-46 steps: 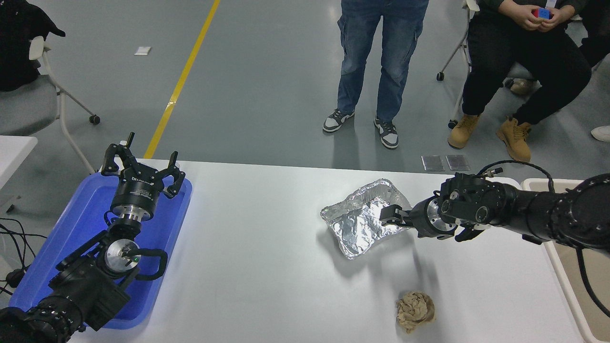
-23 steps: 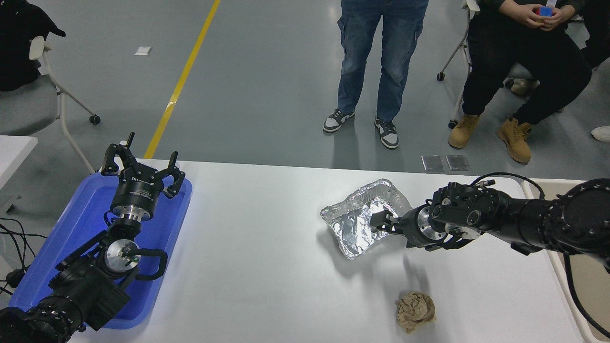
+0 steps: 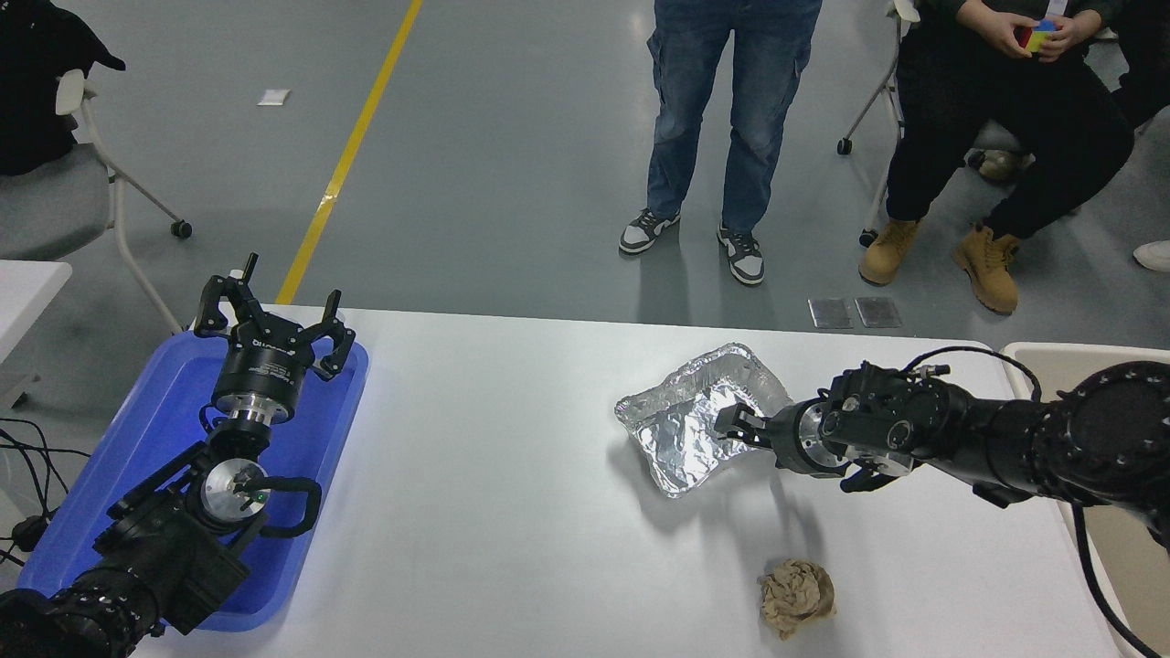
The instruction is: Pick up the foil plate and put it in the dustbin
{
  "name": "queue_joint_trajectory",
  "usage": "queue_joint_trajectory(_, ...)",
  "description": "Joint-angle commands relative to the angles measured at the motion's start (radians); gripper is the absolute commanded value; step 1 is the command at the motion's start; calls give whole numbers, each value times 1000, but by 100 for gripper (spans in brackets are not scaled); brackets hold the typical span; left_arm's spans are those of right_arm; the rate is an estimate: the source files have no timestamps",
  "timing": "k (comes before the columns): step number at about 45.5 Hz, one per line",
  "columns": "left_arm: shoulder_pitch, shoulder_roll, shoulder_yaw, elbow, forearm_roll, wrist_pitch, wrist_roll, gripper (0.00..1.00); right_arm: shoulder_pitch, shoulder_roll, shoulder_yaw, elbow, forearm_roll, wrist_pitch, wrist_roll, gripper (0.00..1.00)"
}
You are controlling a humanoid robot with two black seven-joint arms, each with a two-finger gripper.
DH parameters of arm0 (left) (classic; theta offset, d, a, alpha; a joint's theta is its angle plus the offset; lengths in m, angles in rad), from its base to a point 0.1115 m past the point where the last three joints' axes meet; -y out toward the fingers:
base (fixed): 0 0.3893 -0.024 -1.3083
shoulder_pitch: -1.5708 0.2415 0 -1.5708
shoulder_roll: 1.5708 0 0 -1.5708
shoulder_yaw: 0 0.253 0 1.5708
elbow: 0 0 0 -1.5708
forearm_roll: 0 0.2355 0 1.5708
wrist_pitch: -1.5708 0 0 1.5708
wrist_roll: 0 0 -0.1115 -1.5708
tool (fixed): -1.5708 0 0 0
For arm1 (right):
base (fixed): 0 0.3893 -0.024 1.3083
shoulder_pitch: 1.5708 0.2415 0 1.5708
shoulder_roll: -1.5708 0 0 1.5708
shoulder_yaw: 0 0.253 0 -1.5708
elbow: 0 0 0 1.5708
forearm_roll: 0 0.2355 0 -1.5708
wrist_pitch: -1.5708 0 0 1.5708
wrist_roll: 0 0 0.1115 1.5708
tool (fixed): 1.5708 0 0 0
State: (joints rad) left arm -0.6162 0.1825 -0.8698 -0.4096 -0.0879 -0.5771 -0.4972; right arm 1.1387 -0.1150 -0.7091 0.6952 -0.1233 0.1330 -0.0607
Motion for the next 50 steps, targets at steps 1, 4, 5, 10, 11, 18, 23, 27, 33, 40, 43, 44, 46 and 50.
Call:
queue_joint_trajectory(1,0,0,0,0,0,0,0,100,-11,3,-1,-2,-9,-12,4,57)
queue_joint_trajectory(4,0,0,0,0,0,0,-1,100,-11,8,-1,-2,-19,-12,4,48)
queue_joint_trajectory(5,1,0,0,0,0,-1,0,100,-11,8,-1,-2,-22,-12,4,45)
queue_joint_trajectory(10,0,0,0,0,0,0,0,100,-10,9,-1,1,-35,-9,4,27)
queue_joint_trajectory(11,1,0,0,0,-1,0,0,100,-10,11,-1,1,-36,-9,4,25)
queue_joint_trajectory(18,1,0,0,0,0,0,-1,100,-10,15,-6,1,-36,-9,4,20)
queue_joint_trajectory(23,0,0,0,0,0,0,0,100,-10,15,-10,1,-38,-7,4,14)
queue_joint_trajectory(27,0,0,0,0,0,0,0,100,-10,15,-12,3,-38,-7,4,10)
queue_joint_trajectory(33,0,0,0,0,0,0,0,100,-7,15,-12,4,-58,-4,4,0)
queue_joint_trajectory(40,1,0,0,0,0,-1,0,100,4,15,-12,12,-73,2,13,0)
queue_joint_trajectory(43,1,0,0,0,0,0,0,100,10,15,-12,14,-73,5,13,0)
queue_joint_trajectory(44,0,0,0,0,0,0,0,100,15,15,-12,14,-75,7,13,0)
queue_joint_trajectory(46,0,0,0,0,0,-1,0,100,24,14,-15,14,-75,8,13,0)
queue_joint_trajectory(50,0,0,0,0,0,0,-1,100,44,12,-23,18,-75,19,12,0)
